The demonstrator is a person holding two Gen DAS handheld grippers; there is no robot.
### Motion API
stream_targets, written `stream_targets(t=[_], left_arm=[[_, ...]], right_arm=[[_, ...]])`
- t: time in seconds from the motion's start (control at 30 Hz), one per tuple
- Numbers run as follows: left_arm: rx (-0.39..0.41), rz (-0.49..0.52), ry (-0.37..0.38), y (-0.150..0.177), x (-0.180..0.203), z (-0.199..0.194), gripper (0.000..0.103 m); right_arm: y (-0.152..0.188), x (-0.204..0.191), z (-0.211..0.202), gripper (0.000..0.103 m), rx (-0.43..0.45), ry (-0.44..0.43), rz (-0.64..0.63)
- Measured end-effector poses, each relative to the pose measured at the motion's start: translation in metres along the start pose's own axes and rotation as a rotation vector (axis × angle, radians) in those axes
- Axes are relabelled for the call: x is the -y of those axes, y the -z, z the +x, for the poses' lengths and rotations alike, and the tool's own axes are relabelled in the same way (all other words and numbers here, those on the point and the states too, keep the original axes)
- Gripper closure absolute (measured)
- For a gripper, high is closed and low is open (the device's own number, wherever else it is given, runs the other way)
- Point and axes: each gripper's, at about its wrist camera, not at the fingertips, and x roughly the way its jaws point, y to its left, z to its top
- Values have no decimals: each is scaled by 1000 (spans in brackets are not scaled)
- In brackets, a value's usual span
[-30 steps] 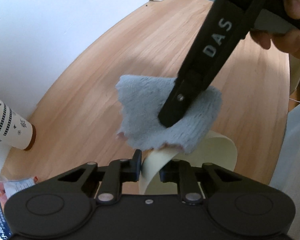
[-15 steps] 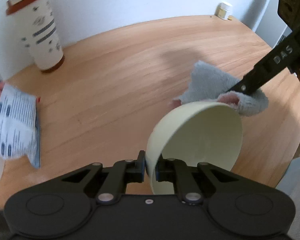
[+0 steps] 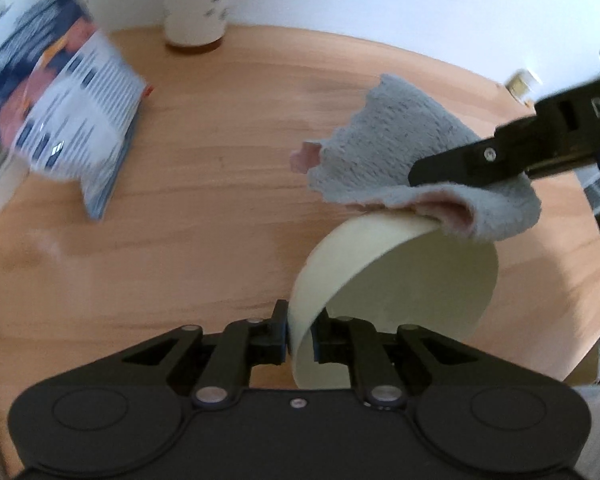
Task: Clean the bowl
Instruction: 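Continue wiping the bowl's underside with the cloth in the right tool while left holds the rim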
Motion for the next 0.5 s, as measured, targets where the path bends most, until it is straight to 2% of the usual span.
stream_targets(t=[0.17,0.3,0.4,0.5], left_arm=[[-9,-33,15,0,-6,1,89],[-13,-41,22,0,-9,2,88],[-18,-50,25,0,-12,6,86],[-21,-50,25,0,-13,8,86]], right_arm=[[4,14,0,82,6,26,35],[25,35,-1,83,-51,82,68],[36,45,0,83,-79,75,113],[35,41,0,83,-56,72,139]])
